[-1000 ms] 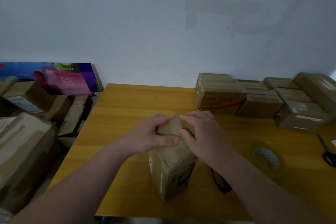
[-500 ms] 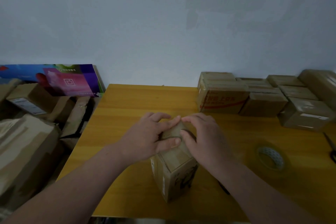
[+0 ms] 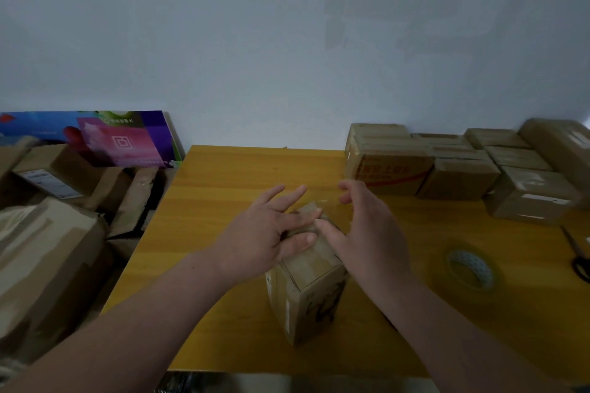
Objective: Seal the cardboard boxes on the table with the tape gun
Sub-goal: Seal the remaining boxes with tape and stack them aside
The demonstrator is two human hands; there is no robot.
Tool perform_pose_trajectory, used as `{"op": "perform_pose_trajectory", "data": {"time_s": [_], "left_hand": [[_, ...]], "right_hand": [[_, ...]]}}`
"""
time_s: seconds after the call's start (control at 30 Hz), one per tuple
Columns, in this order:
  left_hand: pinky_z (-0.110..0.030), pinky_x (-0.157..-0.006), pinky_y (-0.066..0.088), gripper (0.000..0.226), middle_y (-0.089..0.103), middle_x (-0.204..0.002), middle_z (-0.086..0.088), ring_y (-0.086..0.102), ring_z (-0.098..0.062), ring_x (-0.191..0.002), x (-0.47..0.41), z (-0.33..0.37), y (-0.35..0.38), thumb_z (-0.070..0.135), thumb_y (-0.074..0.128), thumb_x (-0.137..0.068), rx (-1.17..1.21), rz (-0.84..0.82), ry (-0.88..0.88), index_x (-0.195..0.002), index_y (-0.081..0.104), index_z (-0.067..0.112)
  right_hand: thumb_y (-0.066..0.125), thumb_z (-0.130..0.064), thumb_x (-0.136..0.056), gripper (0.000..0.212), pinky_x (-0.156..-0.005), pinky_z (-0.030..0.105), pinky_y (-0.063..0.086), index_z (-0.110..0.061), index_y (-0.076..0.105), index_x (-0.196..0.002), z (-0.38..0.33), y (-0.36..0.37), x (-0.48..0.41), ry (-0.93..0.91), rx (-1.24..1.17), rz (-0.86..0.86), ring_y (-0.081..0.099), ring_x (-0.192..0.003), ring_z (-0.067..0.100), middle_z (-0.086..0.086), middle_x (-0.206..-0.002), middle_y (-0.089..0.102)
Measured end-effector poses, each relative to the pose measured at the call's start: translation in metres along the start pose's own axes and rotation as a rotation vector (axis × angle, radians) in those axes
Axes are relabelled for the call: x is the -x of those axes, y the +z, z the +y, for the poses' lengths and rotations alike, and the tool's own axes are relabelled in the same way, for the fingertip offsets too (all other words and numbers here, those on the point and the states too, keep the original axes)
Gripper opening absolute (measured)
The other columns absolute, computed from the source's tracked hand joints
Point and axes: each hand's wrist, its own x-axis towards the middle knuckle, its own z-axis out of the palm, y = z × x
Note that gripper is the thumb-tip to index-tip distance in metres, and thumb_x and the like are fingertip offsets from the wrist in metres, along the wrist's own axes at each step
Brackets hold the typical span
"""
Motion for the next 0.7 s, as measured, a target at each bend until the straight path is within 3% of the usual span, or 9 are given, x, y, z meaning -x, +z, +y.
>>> {"op": "perform_pose_trajectory", "data": {"time_s": [0.03,0.1,0.17,0.23,0.3,0.37,0.43,0.63,0.7], "left_hand": [[-0.025,-0.119,0.005,0.063,0.035,-0.150,0.001,0.002,0.005,-0.144,0.000,0.000,0.001,0.066,0.028,-0.090,-0.026,0.054,0.043,-0.134,0.054,0.029],[-0.033,-0.115,0.024,0.058,0.055,-0.136,-0.004,0.032,-0.010,-0.137,0.001,0.000,0.004,0.060,0.032,-0.093,-0.116,0.188,0.105,-0.117,0.069,0.021],[-0.032,-0.097,0.044,0.047,0.068,-0.113,0.000,0.053,-0.022,-0.111,0.004,0.002,0.008,0.051,0.043,-0.093,-0.174,0.337,0.157,-0.101,0.076,0.018],[-0.025,-0.081,0.044,0.036,0.068,-0.092,0.002,0.053,-0.016,-0.091,0.006,0.002,0.014,0.041,0.052,-0.091,-0.161,0.463,0.223,-0.087,0.076,0.015],[-0.024,-0.076,0.042,0.039,0.067,-0.082,0.002,0.055,-0.014,-0.082,0.007,0.003,0.017,0.042,0.054,-0.092,-0.122,0.505,0.232,-0.080,0.075,0.012],[-0.024,-0.078,0.043,0.043,0.069,-0.086,0.002,0.057,-0.013,-0.085,0.010,0.003,0.019,0.047,0.051,-0.093,-0.098,0.497,0.222,-0.086,0.076,0.012],[-0.026,-0.080,0.043,0.049,0.069,-0.093,0.001,0.057,-0.013,-0.089,0.015,0.005,0.020,0.052,0.048,-0.093,-0.108,0.467,0.215,-0.097,0.075,0.011],[-0.028,-0.078,0.044,0.060,0.067,-0.102,-0.007,0.055,-0.019,-0.091,0.028,0.005,0.029,0.059,0.046,-0.091,-0.138,0.496,0.214,-0.107,0.072,0.008],[-0.026,-0.078,0.044,0.060,0.067,-0.101,-0.008,0.054,-0.018,-0.090,0.028,0.006,0.032,0.058,0.045,-0.092,-0.118,0.530,0.201,-0.105,0.073,0.007]], "right_hand": [[0.063,-0.050,-0.085,0.062,-0.079,0.019,0.037,-0.027,0.038,-0.136,0.001,0.000,0.000,0.002,0.006,-0.005,0.049,-0.113,0.011,-0.008,-0.124,0.053],[0.062,-0.053,-0.084,0.067,-0.081,0.019,0.036,-0.027,0.036,-0.140,0.003,0.000,-0.001,0.001,0.013,-0.023,0.047,-0.117,0.011,-0.008,-0.126,0.051],[0.062,-0.057,-0.082,0.073,-0.086,0.020,0.035,-0.028,0.034,-0.143,0.007,0.000,-0.002,0.012,-0.023,-0.060,0.043,-0.120,0.011,-0.009,-0.128,0.049],[0.065,-0.063,-0.076,0.085,-0.092,0.023,0.032,-0.031,0.029,-0.147,0.014,-0.003,-0.002,0.066,-0.141,-0.120,0.037,-0.124,0.009,-0.013,-0.131,0.044],[0.068,-0.071,-0.065,0.102,-0.101,0.029,0.031,-0.034,0.024,-0.149,0.024,-0.008,0.001,0.140,-0.241,-0.203,0.030,-0.131,0.010,-0.012,-0.142,0.037],[0.061,-0.085,-0.049,0.120,-0.107,0.037,0.026,-0.036,0.019,-0.151,0.032,-0.011,0.007,0.175,-0.237,-0.301,0.021,-0.139,0.013,-0.008,-0.153,0.025],[0.048,-0.089,-0.043,0.123,-0.109,0.038,0.021,-0.036,0.020,-0.150,0.036,-0.011,0.012,0.147,-0.228,-0.382,0.016,-0.141,0.011,-0.010,-0.155,0.020],[0.054,-0.080,-0.070,0.097,-0.113,0.030,0.013,-0.036,0.020,-0.150,0.030,-0.010,0.022,0.027,-0.258,-0.465,0.013,-0.139,0.004,-0.017,-0.154,0.019],[0.045,-0.082,-0.075,0.095,-0.114,0.029,0.011,-0.033,0.016,-0.151,0.029,-0.008,0.024,-0.011,-0.215,-0.462,0.011,-0.139,0.002,-0.016,-0.155,0.018]]}}
